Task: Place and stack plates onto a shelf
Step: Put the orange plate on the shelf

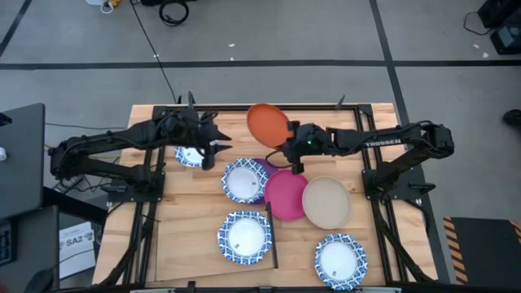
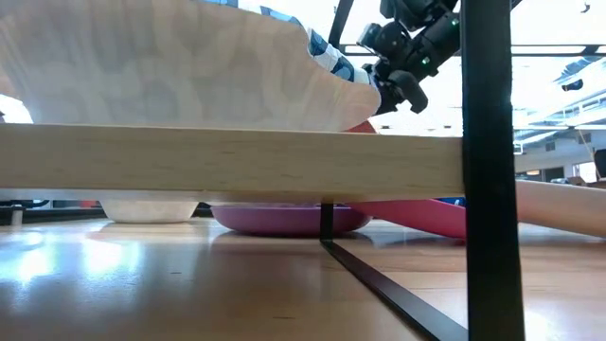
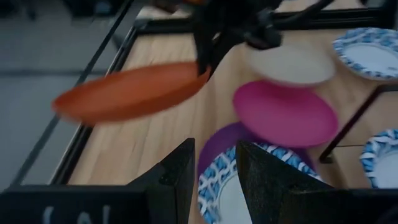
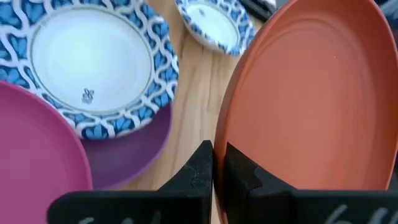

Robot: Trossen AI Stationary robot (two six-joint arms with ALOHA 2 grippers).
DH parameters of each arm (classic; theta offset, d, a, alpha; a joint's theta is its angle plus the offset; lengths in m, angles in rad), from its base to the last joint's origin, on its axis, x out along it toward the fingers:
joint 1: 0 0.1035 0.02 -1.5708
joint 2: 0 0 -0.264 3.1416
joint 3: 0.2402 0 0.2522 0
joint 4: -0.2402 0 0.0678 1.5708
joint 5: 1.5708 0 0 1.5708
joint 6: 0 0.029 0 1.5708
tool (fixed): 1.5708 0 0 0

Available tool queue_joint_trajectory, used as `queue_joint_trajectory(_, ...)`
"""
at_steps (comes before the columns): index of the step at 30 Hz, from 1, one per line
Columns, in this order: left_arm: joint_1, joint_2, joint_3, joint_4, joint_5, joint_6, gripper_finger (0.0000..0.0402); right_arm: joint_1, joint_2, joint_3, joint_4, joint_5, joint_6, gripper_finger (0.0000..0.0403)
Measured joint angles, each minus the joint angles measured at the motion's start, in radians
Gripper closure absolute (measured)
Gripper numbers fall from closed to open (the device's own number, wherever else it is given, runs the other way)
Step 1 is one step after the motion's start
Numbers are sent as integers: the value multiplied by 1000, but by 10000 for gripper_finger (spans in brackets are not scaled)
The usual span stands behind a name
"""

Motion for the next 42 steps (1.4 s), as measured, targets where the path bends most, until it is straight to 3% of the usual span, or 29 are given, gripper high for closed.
queue_joint_trajectory(7, -64, 0, 0, 93, 20, 239, 278, 20, 0, 0, 28, -135, -35, 381)
queue_joint_trajectory(12, -98, 0, 0, 100, 19, 327, 278, 36, 0, 0, 41, -245, -36, 381)
queue_joint_trajectory(20, -111, 0, 0, 98, 19, 328, 278, 65, 0, 0, 70, -337, -108, 381)
queue_joint_trajectory(42, -111, 76, 2, -8, 142, 250, 279, 92, 2, 0, 119, -391, -146, 381)
